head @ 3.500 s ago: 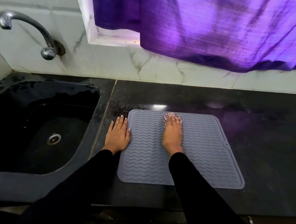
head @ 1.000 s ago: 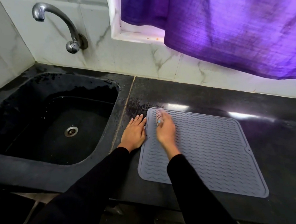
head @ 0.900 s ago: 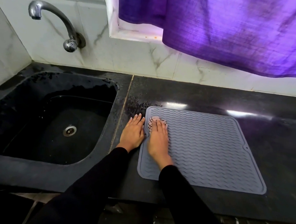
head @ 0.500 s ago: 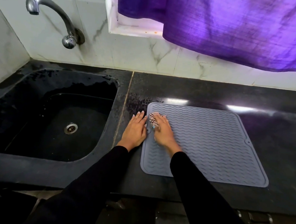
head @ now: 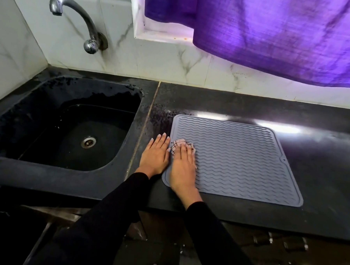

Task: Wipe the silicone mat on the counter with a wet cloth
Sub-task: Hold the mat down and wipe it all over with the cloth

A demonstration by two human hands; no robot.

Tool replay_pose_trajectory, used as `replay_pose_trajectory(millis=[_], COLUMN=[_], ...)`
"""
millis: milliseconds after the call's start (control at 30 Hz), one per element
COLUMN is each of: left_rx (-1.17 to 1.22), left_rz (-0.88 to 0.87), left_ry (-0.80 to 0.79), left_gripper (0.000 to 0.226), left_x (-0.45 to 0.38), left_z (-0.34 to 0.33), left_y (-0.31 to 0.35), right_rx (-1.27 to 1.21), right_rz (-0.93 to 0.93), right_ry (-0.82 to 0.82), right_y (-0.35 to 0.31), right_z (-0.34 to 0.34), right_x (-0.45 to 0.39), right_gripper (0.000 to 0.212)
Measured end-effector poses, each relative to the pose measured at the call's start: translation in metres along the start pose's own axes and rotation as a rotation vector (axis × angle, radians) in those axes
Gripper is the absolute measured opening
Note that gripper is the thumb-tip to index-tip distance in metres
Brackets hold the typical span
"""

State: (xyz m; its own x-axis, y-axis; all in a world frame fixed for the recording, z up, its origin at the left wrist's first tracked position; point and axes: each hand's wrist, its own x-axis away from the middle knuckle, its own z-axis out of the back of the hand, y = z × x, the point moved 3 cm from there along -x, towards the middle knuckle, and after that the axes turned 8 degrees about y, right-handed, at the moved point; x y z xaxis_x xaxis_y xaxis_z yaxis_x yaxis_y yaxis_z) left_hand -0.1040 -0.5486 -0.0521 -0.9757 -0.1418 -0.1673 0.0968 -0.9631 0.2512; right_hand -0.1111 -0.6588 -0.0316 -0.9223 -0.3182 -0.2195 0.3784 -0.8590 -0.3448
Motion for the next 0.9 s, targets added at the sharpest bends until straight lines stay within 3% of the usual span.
replay_pose_trajectory(millis=[167, 333, 400, 467, 500, 567, 733, 800, 900], left_rx=[0.007, 0.045, 0.059, 0.086, 0.102, 0.123, 0.174, 0.205, 0.246], left_rz=[0.012, 0.015, 0.018, 0.017, 0.021, 0.023, 0.018, 0.018, 0.028], left_ry=[0.056, 0.100, 0.109, 0.116, 0.117, 0.123, 0.130, 0.135, 0.169], left_gripper=[0.066, 0.063, 0.064, 0.069, 0.068, 0.062, 0.051, 0.054, 0.045], left_x=[-0.001, -0.002, -0.002, -0.002, -0.002, -0.002, -0.002, -0.001, -0.002], left_z=[-0.003, -0.002, -0.002, 0.000, 0.000, 0.001, 0.001, 0.002, 0.002], left_y=[-0.001, -0.001, -0.002, -0.004, -0.005, -0.005, -0.006, -0.005, -0.006], right_rx=[0.050, -0.198, -0.521, -0.989, -1.086, -0.937, -0.343, -0.130, 0.010], right_rz=[0.089, 0.111, -0.052, -0.343, -0.457, -0.480, 0.032, 0.092, 0.093], right_ry=[-0.010, -0.120, -0.176, -0.210, -0.185, -0.152, -0.143, -0.070, 0.024], right_y=[0.004, 0.017, 0.023, 0.026, 0.029, 0.032, -0.006, -0.016, -0.017], right_z=[-0.004, 0.008, 0.013, 0.023, 0.027, 0.036, 0.038, 0.016, -0.003], right_x=[0.001, -0.015, -0.025, -0.030, -0.031, -0.031, 0.015, 0.038, 0.046], right_gripper=[0.062, 0.061, 0.048, 0.037, 0.034, 0.035, 0.042, 0.059, 0.067])
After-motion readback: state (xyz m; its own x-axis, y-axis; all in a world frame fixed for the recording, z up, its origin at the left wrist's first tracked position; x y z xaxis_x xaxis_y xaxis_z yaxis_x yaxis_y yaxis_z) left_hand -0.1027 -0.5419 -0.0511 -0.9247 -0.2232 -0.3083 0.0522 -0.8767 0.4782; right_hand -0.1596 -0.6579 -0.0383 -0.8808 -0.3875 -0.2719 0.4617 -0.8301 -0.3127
